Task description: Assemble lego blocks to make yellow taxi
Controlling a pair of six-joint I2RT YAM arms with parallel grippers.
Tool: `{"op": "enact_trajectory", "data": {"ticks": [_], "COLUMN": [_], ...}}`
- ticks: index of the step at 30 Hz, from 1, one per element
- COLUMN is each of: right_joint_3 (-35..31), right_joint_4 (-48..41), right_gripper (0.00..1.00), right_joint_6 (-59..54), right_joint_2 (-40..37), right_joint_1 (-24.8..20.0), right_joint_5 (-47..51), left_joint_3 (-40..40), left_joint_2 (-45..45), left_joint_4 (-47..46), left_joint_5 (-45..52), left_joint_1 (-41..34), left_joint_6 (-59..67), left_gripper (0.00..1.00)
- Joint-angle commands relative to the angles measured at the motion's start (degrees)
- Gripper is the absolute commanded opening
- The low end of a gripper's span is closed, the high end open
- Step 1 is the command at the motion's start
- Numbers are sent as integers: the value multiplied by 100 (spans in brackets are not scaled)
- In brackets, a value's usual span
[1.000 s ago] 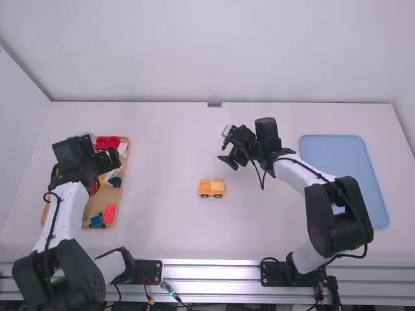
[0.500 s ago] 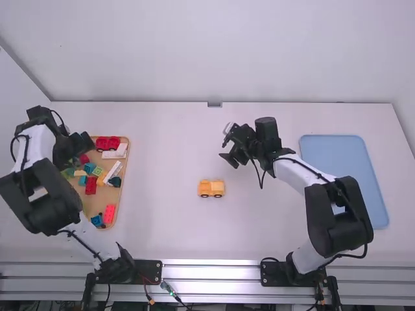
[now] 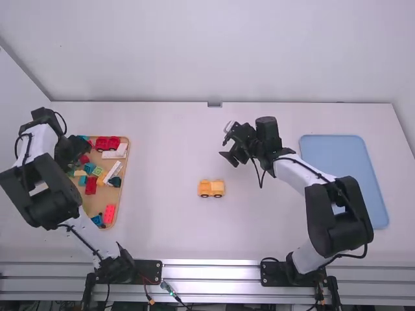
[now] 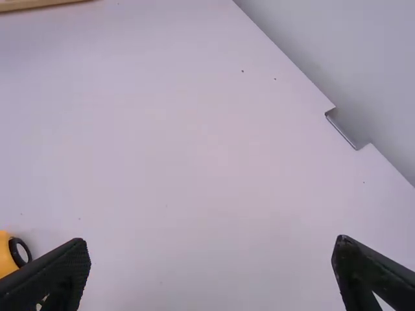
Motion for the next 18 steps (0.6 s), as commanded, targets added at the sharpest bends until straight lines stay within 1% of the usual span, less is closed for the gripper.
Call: {"op": "enact_trajectory", "data": {"ticks": [1,7,12,14,17,18], "right_joint_3": [55,55,55,55,55,55], "right_joint_4": [0,-2,-7,-7,-28,-37], "right_gripper": [99,98,99,99,99,99], "right_joint_6": [59,59,61,59,59,59], "right_joint_2": [-107,-107,-107,-107,-107,-107], "right_joint_1": [-28,-28,-28,-28,-28,-37], "right_joint_5": [-15,-13,-13,-13,-11,-13], "left_joint_3": [-98,-111,-232,-356,-542,-590], "left_joint_2": [15,17,44,55,55,55], "left_joint_4": [-81,-166,9,116,291,376], "left_joint_5": [-317,-686,-551,-562,-592,-592], "left_joint_1": [-33,-31,-31,-26,-26,-26], "left_joint_6": [-490,-1104,-1154,-1360,-1486,-1486], "left_gripper": [70,67,66,59,57,55]}}
